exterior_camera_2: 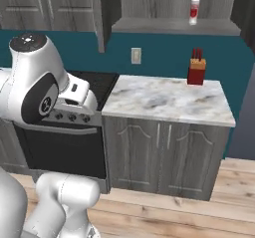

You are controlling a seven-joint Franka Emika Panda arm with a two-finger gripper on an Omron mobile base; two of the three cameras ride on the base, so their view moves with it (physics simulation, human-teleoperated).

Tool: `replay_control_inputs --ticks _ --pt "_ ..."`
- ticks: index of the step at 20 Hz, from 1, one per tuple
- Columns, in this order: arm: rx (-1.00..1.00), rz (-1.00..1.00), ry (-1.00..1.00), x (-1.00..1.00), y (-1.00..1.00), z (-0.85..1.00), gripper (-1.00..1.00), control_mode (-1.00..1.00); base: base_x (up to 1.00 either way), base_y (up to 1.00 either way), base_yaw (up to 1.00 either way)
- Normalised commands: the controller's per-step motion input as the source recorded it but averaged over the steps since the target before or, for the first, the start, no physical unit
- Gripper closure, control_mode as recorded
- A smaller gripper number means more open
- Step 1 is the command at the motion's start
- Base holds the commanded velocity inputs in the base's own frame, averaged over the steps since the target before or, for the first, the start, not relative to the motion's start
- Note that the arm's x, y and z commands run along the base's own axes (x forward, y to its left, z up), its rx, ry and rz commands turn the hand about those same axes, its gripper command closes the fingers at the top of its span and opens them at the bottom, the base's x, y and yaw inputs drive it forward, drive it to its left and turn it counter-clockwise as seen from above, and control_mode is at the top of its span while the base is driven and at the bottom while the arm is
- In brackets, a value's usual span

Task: Sort all alcoholic drinks to one cabinet, and non-alcoholic drinks to the other.

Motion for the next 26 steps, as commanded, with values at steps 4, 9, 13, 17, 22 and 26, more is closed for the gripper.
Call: replay_control_inputs --ticks 4,9,13,17,22,26 --pt "0.0 0.0 0.0 0.0 0.0 0.0 -1.0 1.0 -0.13 1.0 0.0" --pt "0.0 0.0 0.0 0.0 0.0 0.0 -1.0 1.0 -0.19 1.0 0.0" --pt "0.0 0.0 0.0 0.0 0.0 0.0 -1.0 1.0 -0.15 1.0 0.0" --pt "0.0 0.0 0.0 0.0 0.0 0.0 -1.0 1.0 -0.09 1.0 0.0" --pt "0.0 0.0 0.0 0.0 0.0 0.0 -1.0 1.0 -0.03 1.0 0.0" --pt "0.0 0.0 0.0 0.0 0.0 0.0 -1.0 1.0 -0.02 1.0 0.0"
